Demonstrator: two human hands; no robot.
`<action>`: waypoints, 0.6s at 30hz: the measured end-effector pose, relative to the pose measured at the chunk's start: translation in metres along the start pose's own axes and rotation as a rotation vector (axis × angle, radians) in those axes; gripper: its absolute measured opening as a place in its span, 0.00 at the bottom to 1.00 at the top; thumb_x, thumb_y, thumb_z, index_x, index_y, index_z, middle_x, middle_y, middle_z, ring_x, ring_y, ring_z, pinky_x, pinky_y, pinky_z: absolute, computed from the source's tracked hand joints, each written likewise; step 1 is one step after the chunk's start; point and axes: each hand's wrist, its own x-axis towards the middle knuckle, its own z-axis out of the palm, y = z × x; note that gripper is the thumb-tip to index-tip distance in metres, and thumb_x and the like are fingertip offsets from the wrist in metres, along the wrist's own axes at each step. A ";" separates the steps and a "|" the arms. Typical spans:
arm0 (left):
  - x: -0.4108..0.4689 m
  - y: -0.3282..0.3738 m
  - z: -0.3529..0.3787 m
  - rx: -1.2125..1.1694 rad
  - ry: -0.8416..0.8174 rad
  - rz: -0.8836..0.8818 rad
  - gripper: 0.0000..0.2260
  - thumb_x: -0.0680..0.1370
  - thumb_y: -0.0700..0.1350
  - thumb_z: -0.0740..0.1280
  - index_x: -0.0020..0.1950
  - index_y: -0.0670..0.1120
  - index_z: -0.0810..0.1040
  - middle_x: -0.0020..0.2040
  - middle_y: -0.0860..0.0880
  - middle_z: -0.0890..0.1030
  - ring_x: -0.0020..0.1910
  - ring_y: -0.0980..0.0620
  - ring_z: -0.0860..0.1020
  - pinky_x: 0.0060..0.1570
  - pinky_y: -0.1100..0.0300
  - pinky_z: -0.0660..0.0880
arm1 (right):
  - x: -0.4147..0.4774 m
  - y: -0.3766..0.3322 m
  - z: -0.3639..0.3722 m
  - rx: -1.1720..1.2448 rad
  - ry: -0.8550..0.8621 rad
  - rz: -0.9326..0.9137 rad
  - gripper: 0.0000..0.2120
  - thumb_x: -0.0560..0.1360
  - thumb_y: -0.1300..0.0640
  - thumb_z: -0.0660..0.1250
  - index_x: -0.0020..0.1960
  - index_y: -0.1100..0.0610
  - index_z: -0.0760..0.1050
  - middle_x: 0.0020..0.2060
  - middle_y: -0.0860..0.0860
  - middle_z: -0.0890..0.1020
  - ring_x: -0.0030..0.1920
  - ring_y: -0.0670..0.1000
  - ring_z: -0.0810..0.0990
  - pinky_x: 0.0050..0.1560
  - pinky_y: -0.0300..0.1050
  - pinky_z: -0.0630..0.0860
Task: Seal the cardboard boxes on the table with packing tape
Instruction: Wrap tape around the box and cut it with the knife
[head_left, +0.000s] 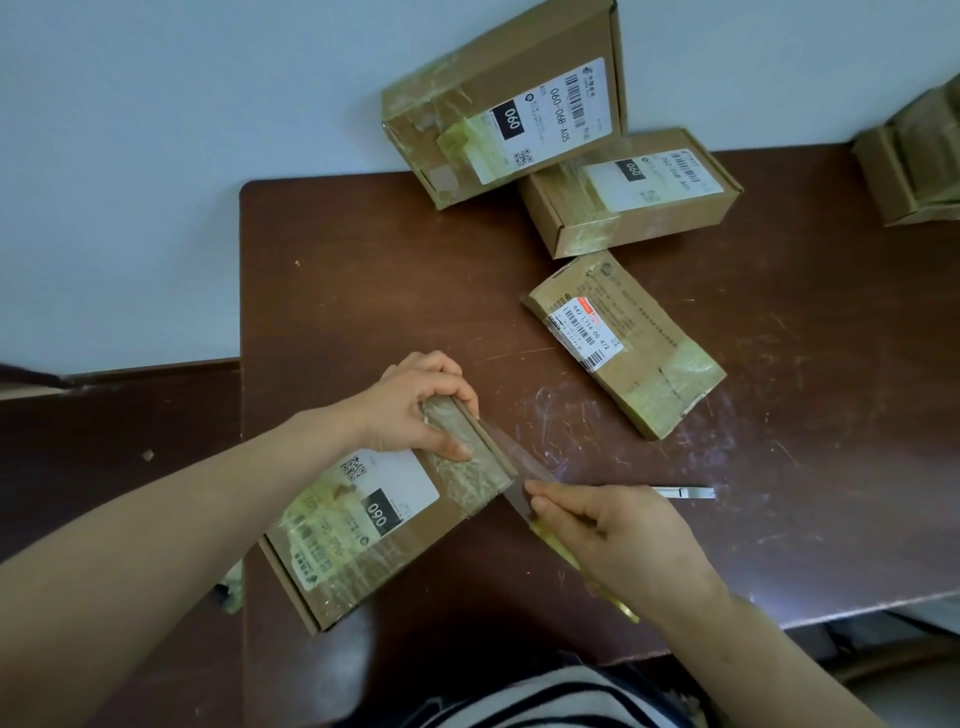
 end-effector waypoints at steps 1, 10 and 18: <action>0.000 0.000 0.000 0.001 0.000 -0.002 0.16 0.62 0.54 0.80 0.43 0.67 0.77 0.51 0.62 0.68 0.58 0.62 0.63 0.66 0.54 0.56 | 0.001 0.000 0.002 -0.065 -0.004 0.002 0.13 0.79 0.42 0.58 0.61 0.35 0.75 0.27 0.42 0.79 0.31 0.39 0.79 0.35 0.28 0.69; -0.001 0.004 0.000 0.013 0.004 -0.008 0.15 0.63 0.54 0.79 0.45 0.63 0.78 0.52 0.60 0.69 0.61 0.55 0.63 0.68 0.52 0.55 | 0.016 0.003 0.021 -0.347 -0.042 0.020 0.18 0.81 0.41 0.52 0.69 0.36 0.68 0.57 0.42 0.80 0.60 0.46 0.75 0.53 0.40 0.74; 0.011 0.014 -0.012 0.341 -0.069 0.175 0.17 0.65 0.60 0.75 0.50 0.56 0.77 0.50 0.61 0.73 0.55 0.62 0.69 0.64 0.63 0.48 | 0.017 0.006 0.021 -0.332 -0.033 0.046 0.17 0.80 0.40 0.52 0.67 0.34 0.68 0.56 0.41 0.80 0.60 0.44 0.75 0.49 0.38 0.71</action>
